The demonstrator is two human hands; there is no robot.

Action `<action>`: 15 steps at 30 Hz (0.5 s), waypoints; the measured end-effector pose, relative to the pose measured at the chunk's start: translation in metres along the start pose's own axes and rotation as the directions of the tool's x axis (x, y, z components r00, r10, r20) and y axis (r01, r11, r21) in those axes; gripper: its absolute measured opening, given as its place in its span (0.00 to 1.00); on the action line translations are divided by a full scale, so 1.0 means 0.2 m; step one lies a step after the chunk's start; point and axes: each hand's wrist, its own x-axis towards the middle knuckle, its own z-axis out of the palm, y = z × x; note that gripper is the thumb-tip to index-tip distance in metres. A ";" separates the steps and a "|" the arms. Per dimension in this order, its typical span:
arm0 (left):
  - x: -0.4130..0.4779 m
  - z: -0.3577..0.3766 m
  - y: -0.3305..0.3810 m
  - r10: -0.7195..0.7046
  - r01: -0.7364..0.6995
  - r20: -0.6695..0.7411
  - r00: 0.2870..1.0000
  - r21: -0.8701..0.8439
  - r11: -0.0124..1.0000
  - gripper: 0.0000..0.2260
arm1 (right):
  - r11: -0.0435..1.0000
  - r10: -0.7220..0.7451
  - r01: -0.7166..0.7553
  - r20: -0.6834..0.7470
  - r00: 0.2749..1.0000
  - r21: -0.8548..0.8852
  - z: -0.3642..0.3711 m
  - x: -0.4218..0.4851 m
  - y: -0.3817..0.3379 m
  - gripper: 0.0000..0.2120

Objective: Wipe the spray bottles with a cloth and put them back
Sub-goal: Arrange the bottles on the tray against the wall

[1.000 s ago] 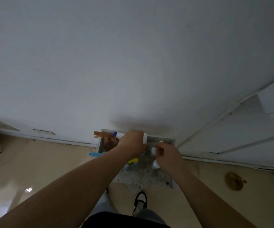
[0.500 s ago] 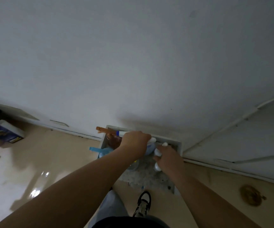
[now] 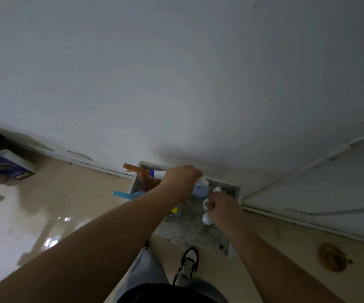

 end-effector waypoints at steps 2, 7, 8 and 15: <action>-0.02 0.00 -0.01 0.010 -0.013 -0.027 1.000 -0.085 0.996 0.26 | 0.999 -0.040 0.040 -0.006 0.999 -0.026 0.00 -0.02 -0.02 0.12; -0.19 -0.01 -0.05 -0.024 -0.063 -0.298 0.954 -0.278 0.959 0.21 | 0.988 -0.131 0.130 0.001 0.991 -0.081 0.02 -0.04 -0.09 0.13; -0.23 0.00 -0.06 -0.046 -0.051 -0.318 0.947 -0.290 0.956 0.19 | 0.986 -0.146 0.148 0.026 0.989 -0.081 0.02 -0.04 -0.11 0.14; -0.44 0.16 -0.11 -0.009 -0.099 -0.419 0.908 -0.235 0.967 0.08 | 0.949 -0.288 0.298 0.099 0.953 -0.106 0.13 -0.08 -0.15 0.12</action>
